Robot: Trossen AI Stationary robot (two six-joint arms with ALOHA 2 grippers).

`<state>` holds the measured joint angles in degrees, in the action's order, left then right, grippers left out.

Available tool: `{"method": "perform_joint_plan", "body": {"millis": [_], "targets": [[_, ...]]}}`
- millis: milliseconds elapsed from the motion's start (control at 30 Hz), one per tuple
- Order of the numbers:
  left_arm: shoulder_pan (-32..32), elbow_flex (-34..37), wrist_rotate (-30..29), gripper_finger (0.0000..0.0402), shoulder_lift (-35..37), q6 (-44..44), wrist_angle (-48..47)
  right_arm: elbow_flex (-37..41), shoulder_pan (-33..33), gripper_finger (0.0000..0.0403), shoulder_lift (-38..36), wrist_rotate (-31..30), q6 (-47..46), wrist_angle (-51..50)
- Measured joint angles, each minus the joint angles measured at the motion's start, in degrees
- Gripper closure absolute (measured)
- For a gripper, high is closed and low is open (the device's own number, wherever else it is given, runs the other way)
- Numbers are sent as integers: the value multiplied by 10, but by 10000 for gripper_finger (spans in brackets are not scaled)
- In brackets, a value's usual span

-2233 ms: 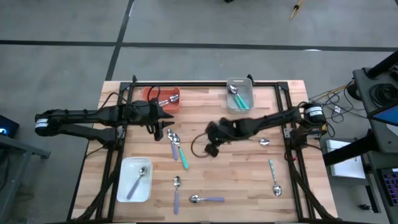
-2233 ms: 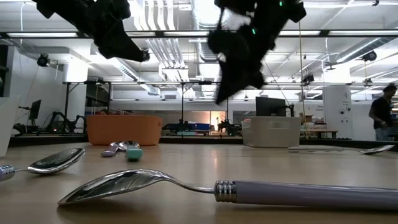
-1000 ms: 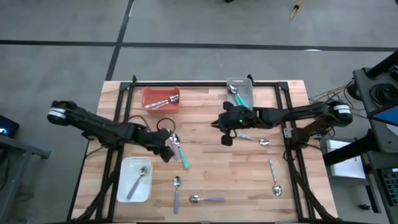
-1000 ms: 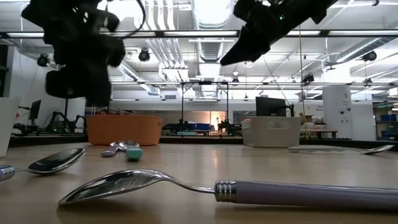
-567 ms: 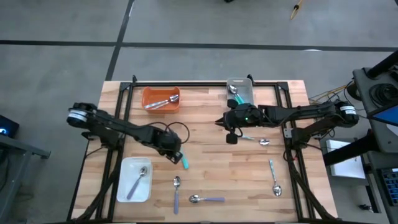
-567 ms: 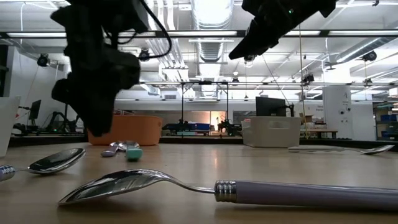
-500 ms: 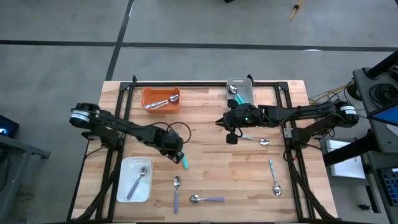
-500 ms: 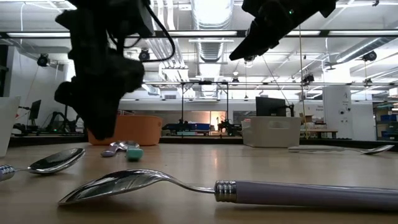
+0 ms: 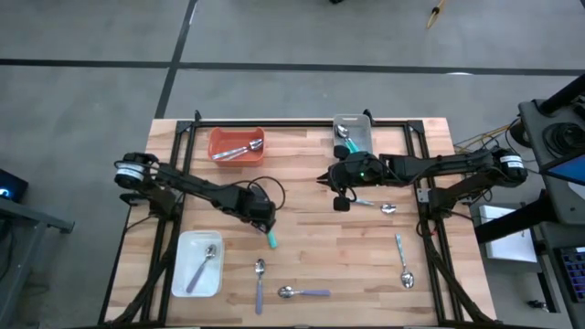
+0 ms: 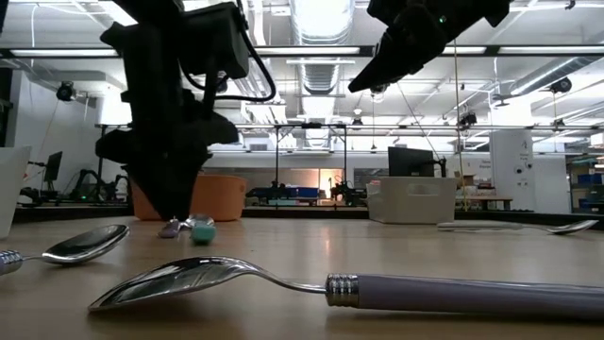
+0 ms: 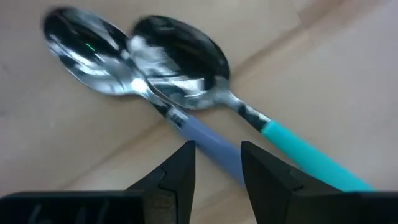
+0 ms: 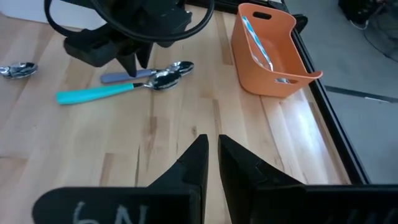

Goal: Sort silverware by color (type)
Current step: Put the top purple spoon into the white bin

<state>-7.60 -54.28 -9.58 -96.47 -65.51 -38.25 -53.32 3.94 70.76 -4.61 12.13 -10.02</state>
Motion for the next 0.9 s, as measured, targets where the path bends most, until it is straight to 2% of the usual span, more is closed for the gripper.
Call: {"method": "perform_joint_plan", "body": {"millis": [167,367,700,900], "targets": [[3,6,-4,293,0,-7,-11,0,6,374,0,0,-1,0],[3,8,0,293,0,-17,-73,0,8,374,0,0,-1,0],[3,15,-6,293,0,-13,-70,0,9,374,2,0,-1,0],[3,25,-34,293,0,-12,-63,0,10,374,2,1,-1,0]]}}
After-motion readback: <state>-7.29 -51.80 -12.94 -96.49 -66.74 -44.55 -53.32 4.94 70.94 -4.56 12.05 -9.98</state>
